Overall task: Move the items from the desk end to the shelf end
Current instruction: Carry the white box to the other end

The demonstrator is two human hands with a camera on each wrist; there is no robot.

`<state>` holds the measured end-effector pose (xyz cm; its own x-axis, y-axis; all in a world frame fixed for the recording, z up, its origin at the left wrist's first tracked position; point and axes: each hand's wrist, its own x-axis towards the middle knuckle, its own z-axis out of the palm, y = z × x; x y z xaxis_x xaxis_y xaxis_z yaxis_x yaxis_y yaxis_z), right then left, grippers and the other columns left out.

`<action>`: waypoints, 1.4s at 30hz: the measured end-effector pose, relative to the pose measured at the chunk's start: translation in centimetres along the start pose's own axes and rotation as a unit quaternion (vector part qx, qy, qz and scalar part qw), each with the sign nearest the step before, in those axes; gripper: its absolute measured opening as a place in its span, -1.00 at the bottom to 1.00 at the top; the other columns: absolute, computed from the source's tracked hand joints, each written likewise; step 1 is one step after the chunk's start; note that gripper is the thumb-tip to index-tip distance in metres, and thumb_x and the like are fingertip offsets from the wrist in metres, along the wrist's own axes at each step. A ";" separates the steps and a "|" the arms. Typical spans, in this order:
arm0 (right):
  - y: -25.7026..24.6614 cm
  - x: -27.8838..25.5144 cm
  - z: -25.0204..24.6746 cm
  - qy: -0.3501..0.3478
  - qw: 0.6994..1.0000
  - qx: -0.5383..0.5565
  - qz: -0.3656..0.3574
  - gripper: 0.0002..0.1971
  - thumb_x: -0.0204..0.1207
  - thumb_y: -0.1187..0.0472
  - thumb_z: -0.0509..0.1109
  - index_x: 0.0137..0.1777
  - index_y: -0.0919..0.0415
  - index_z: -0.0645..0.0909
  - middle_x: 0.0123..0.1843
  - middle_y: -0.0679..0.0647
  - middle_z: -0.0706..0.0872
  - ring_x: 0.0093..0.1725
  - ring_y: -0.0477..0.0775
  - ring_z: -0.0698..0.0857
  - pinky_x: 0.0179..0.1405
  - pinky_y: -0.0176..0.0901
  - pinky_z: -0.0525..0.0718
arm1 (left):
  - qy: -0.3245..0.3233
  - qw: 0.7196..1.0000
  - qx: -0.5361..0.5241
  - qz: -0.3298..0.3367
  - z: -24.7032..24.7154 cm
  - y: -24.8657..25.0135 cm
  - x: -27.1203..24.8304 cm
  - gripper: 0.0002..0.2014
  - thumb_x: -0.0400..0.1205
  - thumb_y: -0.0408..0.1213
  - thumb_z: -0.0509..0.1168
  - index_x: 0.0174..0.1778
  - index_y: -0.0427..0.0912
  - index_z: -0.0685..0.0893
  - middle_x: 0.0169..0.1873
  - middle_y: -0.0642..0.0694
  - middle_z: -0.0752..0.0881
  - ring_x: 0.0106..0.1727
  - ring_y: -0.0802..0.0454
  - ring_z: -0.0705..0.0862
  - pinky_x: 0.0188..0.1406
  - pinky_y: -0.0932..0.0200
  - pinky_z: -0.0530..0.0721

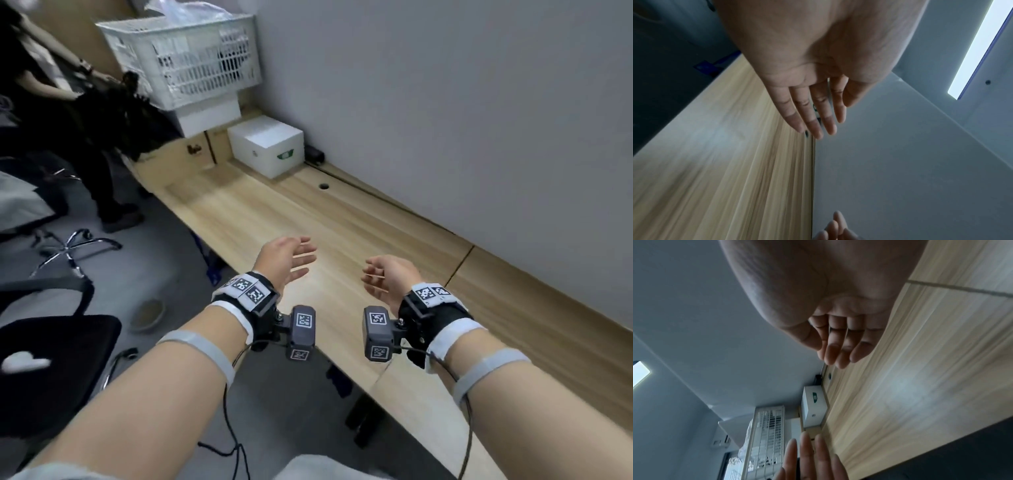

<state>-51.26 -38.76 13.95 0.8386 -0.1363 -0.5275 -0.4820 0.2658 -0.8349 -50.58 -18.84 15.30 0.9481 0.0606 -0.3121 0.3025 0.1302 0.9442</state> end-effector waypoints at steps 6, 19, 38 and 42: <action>-0.9 5.0 7.8 -0.022 0.999 -0.024 0.011 -0.85 0.63 0.36 0.24 -0.05 0.27 0.65 -0.31 0.10 0.65 -0.35 0.06 0.64 -0.31 -0.17 0.62 | 0.055 0.998 -0.024 0.000 -6.5 2.1 5.1 -0.72 0.78 -0.31 0.11 0.23 -0.24 0.71 0.03 -0.16 0.79 0.00 -0.06 0.79 0.17 -0.02 0.72; -4.2 23.7 25.8 -0.067 0.995 -0.038 0.069 -0.81 0.59 0.38 0.18 -0.12 0.24 0.62 -0.29 0.10 0.63 -0.39 0.02 0.60 -0.39 -0.22 0.56 | 0.135 0.991 -0.004 -0.006 -17.2 8.6 25.2 -0.77 0.75 -0.38 0.13 0.10 -0.19 0.72 -0.11 -0.09 0.75 -0.14 0.02 0.74 -0.04 0.10 0.71; -9.9 42.8 37.6 -0.010 0.993 -0.111 0.046 -0.92 0.62 0.27 0.31 -0.10 0.18 0.58 -0.17 0.11 0.65 -0.32 0.05 0.66 -0.30 -0.16 0.69 | 0.073 0.994 -0.051 -0.063 -21.4 12.5 52.9 -0.83 0.73 -0.37 0.22 0.08 -0.19 0.73 -0.05 -0.17 0.67 -0.08 -0.06 0.71 -0.11 0.09 0.74; -11.9 48.4 42.4 0.035 0.993 -0.098 0.051 -0.90 0.63 0.20 0.36 0.04 0.20 0.53 -0.01 0.13 0.61 -0.24 0.08 0.70 -0.12 -0.01 0.78 | 0.060 0.993 -0.056 -0.079 -24.0 13.0 60.4 -0.84 0.73 -0.37 0.22 0.11 -0.16 0.71 0.03 -0.18 0.66 0.02 -0.10 0.71 -0.03 0.03 0.74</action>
<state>5.81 -8.01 5.00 0.7667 -0.1859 -0.6145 -0.6093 0.0909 -0.7877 8.26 10.25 6.23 0.8694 0.1478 -0.4715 0.4267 0.2567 0.8672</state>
